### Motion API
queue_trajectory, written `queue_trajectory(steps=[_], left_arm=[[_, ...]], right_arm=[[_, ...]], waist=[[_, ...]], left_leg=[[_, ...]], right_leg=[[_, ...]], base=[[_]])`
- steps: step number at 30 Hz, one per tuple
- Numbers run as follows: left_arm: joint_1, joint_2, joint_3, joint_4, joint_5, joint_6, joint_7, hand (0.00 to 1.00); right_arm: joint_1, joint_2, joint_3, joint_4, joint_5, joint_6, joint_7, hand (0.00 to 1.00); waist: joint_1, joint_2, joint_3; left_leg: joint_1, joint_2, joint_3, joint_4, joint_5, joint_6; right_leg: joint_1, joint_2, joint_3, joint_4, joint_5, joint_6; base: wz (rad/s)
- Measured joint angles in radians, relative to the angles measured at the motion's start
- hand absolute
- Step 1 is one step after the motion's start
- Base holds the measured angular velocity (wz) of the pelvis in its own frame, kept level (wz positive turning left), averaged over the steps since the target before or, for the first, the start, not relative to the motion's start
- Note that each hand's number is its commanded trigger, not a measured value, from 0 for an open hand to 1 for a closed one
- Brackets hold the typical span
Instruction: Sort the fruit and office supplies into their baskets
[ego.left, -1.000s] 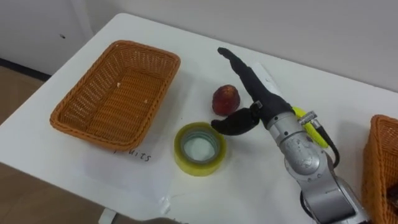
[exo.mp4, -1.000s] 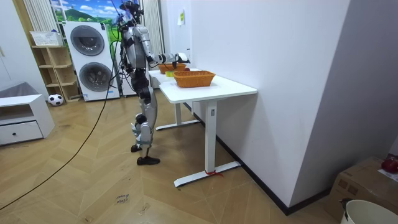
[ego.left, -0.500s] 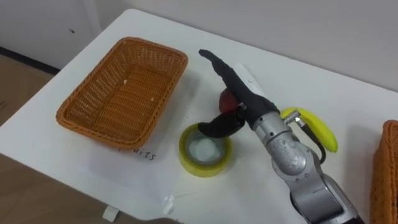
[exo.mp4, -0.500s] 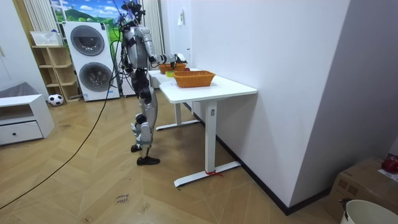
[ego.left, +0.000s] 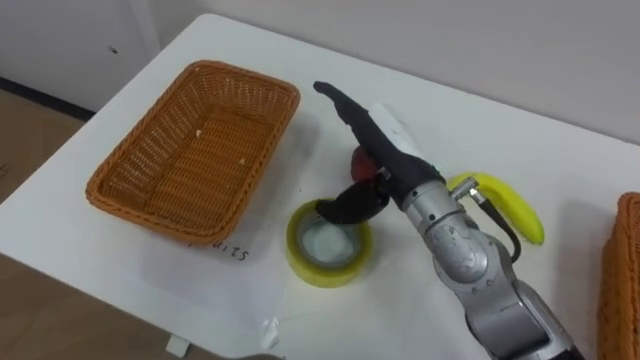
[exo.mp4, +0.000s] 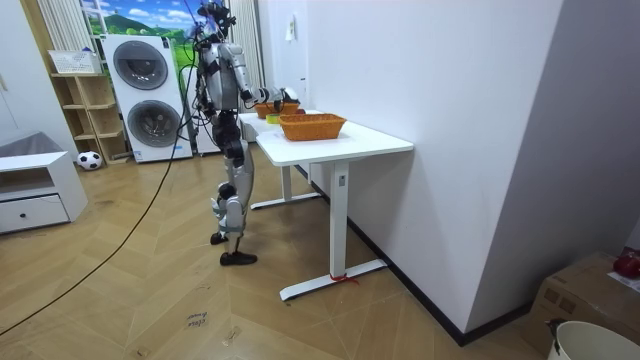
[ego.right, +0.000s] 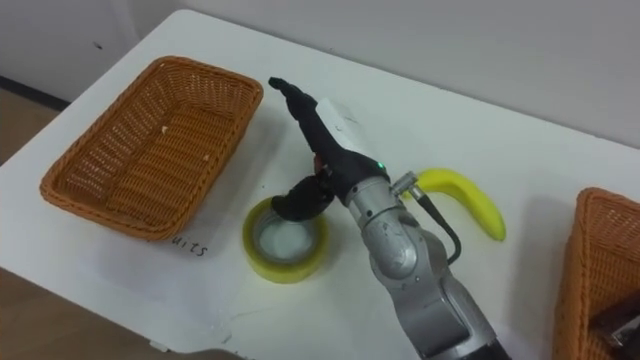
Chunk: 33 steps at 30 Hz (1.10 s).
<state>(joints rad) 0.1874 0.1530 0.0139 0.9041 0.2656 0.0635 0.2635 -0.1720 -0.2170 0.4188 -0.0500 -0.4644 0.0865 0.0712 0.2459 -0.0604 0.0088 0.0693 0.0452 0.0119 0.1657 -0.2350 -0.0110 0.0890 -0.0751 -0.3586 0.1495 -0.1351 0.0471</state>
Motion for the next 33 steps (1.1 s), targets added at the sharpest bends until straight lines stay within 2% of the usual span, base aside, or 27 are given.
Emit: queue_trajectory(steps=[3, 8, 11, 16, 19, 21, 33], left_arm=[[0.000, 0.000, 0.000, 0.000, 0.000, 0.000, -0.008, 0.00], [0.001, 0.004, 0.000, 0.000, 0.000, 0.001, -0.011, 0.00], [0.001, 0.005, 0.004, 0.002, 0.000, 0.002, -0.014, 0.00], [-0.002, 0.015, 0.002, 0.022, 0.001, 0.003, -0.014, 0.00], [-0.001, 0.019, 0.003, 0.023, 0.001, 0.003, -0.013, 0.00], [-0.002, 0.020, 0.003, 0.025, 0.001, 0.003, -0.011, 0.00], [-0.008, 0.023, 0.002, 0.059, 0.000, 0.003, -0.010, 0.00]], right_arm=[[0.000, -0.010, 0.001, 0.000, -0.021, 0.001, 0.014, 0.00], [0.002, -0.022, 0.001, 0.005, -0.045, 0.005, 0.040, 0.00], [0.002, -0.022, 0.006, 0.006, -0.064, 0.021, 0.079, 0.00], [0.001, -0.023, 0.033, 0.049, -0.070, 0.025, 0.151, 0.00], [0.001, -0.023, 0.032, 0.056, -0.074, 0.025, 0.161, 0.00], [0.000, -0.023, 0.032, 0.062, -0.074, 0.024, 0.165, 0.00], [-0.002, -0.022, 0.032, 0.082, -0.076, 0.024, 0.195, 0.00]], waist=[[-0.001, -0.005, 0.0006], [0.000, -0.015, 0.0074], [0.008, -0.020, 0.0053], [0.008, -0.026, 0.0020], [0.008, -0.026, 0.0034], [0.008, -0.031, 0.0007], [0.008, -0.039, 0.0048]], left_leg=[[0.001, -0.001, 0.001, 0.000, 0.000, 0.000], [0.006, -0.001, 0.003, -0.001, 0.000, 0.000], [0.005, -0.002, 0.013, -0.001, 0.000, 0.000], [0.012, -0.004, 0.008, -0.001, 0.000, 0.000], [0.014, -0.004, 0.003, -0.001, 0.000, 0.000], [0.014, -0.004, 0.002, -0.001, 0.000, 0.000], [0.010, -0.006, 0.001, -0.002, 0.000, 0.000]], right_leg=[[0.001, -0.001, 0.000, 0.000, 0.000, 0.000], [0.007, -0.002, 0.000, 0.000, 0.000, 0.000], [0.001, -0.003, 0.002, 0.000, 0.000, 0.000], [0.002, -0.004, 0.008, 0.000, -0.001, 0.001], [0.008, -0.004, 0.005, 0.000, -0.001, 0.002], [0.008, -0.004, 0.004, 0.000, -0.002, 0.003], [0.010, -0.006, 0.001, 0.000, -0.002, 0.003]], base=[[0.00], [0.00], [-0.07], [0.00], [0.04], [0.03], [0.00]])
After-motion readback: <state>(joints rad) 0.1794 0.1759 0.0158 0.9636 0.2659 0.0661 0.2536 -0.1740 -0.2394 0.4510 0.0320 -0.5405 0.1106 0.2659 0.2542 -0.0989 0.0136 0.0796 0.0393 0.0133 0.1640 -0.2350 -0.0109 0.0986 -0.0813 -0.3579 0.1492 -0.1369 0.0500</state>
